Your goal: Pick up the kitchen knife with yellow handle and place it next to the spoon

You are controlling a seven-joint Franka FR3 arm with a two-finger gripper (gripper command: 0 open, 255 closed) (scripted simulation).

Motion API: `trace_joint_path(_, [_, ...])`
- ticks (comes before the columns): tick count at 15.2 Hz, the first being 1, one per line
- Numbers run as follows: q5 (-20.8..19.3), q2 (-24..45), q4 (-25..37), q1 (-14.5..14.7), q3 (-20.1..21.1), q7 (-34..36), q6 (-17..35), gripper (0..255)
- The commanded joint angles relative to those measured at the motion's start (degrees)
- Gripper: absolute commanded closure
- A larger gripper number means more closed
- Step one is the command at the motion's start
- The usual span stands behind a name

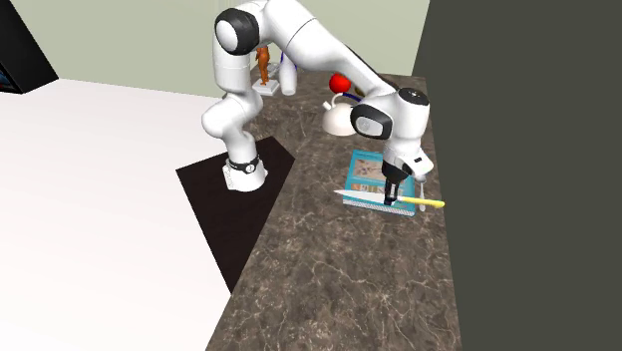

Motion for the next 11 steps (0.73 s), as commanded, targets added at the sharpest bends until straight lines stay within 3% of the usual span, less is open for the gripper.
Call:
trace_joint_path(1, [-0.33,3.68,5.37,1.58,0.97,2.79,-1.68,255])
trace_joint_path(11, [-0.33,7.70,2.79,1.62,0.92,2.76,4.92,255])
